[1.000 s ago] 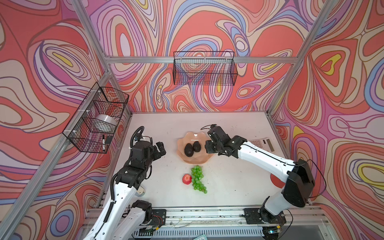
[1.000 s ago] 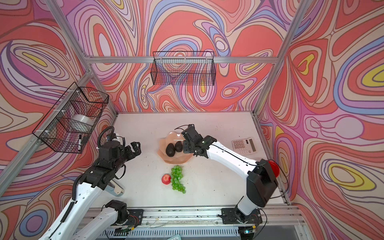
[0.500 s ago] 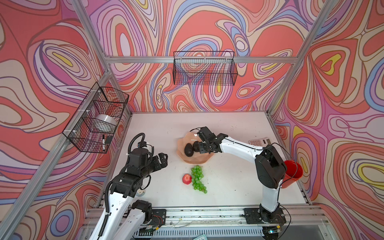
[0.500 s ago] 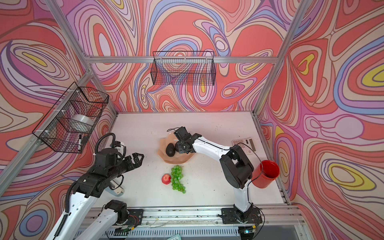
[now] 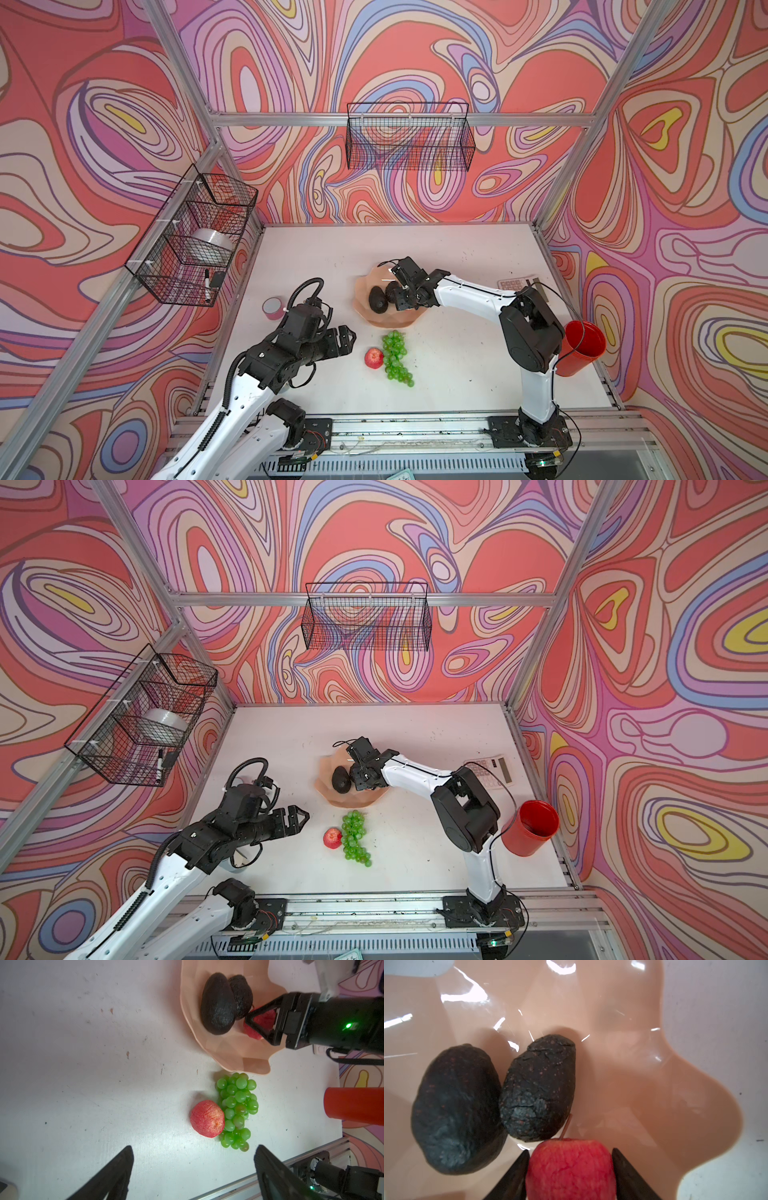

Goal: Place and organize the fake fruits in the fruit bowl
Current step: 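Lower the apple into the bowl in front of the avocados, release, then grasp the other red apple with the left gripper while the right gripper withdraws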

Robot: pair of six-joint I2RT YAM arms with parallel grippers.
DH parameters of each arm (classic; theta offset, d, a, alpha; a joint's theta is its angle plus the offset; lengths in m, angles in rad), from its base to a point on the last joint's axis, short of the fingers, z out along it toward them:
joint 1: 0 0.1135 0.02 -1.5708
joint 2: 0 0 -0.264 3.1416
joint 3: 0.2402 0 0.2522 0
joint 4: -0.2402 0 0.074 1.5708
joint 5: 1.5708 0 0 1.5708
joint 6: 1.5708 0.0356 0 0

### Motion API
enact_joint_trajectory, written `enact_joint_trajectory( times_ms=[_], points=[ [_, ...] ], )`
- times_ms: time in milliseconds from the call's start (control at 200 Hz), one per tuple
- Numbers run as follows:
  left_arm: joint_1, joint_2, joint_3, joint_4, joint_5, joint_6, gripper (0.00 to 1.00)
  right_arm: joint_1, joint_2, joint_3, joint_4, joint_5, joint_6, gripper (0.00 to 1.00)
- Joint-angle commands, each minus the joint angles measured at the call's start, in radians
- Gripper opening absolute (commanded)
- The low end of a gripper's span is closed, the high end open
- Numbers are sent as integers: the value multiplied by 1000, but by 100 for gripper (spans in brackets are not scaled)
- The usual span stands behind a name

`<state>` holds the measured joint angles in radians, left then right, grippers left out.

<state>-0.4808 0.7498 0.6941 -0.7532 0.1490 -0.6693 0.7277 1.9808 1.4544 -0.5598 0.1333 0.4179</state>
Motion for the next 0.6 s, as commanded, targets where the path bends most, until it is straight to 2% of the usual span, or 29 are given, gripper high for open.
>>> enact_joint_trajectory(
  times_ms=[0, 205, 441, 596],
  points=[
    [-59, 38, -18, 40, -38, -53, 91, -1, -11, 4, 13, -4, 5, 73],
    [-166, 134, -12, 76, -73, -67, 91, -4, -125, -1, 12, 19, 4, 88],
    [-332, 320, 10, 139, -157, -106, 91, -11, -296, -44, 8, 69, 11, 92],
    [-365, 450, 21, 174, -185, -145, 90, -14, -375, -82, 3, 82, 21, 93]
  ],
)
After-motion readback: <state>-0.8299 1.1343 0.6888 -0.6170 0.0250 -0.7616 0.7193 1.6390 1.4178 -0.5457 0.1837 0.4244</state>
